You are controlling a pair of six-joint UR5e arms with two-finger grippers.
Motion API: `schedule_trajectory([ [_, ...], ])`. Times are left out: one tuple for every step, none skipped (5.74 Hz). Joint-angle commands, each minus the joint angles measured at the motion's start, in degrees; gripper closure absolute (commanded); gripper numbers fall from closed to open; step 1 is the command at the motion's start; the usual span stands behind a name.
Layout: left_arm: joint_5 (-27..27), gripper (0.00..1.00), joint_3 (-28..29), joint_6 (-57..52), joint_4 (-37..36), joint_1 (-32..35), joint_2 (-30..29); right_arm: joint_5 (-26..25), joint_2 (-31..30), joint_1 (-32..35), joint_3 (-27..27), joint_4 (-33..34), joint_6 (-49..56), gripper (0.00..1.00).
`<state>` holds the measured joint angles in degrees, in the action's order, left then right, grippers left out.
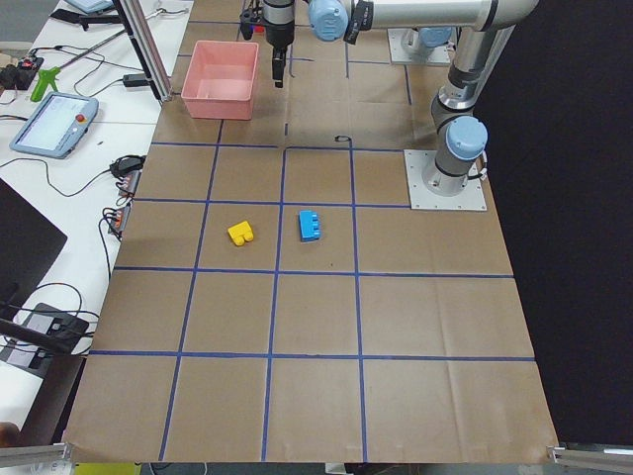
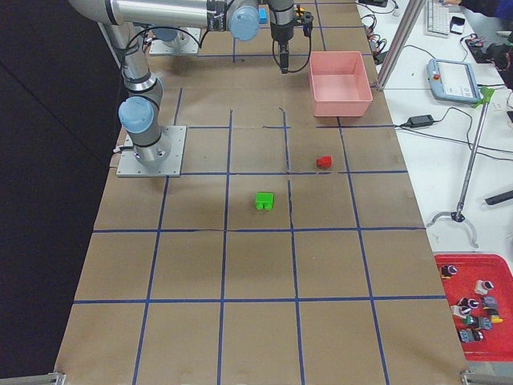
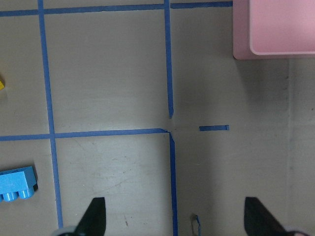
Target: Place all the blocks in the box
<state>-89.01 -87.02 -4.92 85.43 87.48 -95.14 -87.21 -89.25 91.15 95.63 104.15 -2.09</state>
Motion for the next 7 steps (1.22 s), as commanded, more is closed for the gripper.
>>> schedule_trajectory([
  [-0.1, 0.01, -0.3, -0.2, -0.1, 0.0, 0.2, 0.0, 0.5, 0.0, -0.8, 0.0, 0.0, 0.0],
  [-0.1, 0.01, -0.2, -0.2, -0.1, 0.0, 0.2, 0.0, 0.5, 0.0, -0.9, 0.0, -0.1, 0.0],
  [0.0, 0.01, -0.2, -0.2, -0.1, 0.0, 0.1, 0.1, 0.5, 0.0, -0.9, -0.1, -0.1, 0.0],
  [-0.1, 0.01, -0.3, -0.2, -0.1, 0.0, 0.2, 0.0, 0.5, 0.0, -0.9, 0.0, -0.1, 0.0],
  [-0.3, 0.01, -0.5, -0.9, -0.1, -0.1, 0.5, 0.0, 0.6, 0.0, -0.9, 0.0, -0.1, 0.0],
  [-0.2, 0.01, -0.7, -1.5, -0.1, -0.5, 0.4, 0.0, 0.6, 0.0, -0.8, 0.0, 0.0, 0.0],
  [-0.4, 0.01, -0.8, -5.5, -0.2, -1.2, 0.4, 0.0, 0.7, 0.1, -0.8, 0.0, 0.0, 0.0],
])
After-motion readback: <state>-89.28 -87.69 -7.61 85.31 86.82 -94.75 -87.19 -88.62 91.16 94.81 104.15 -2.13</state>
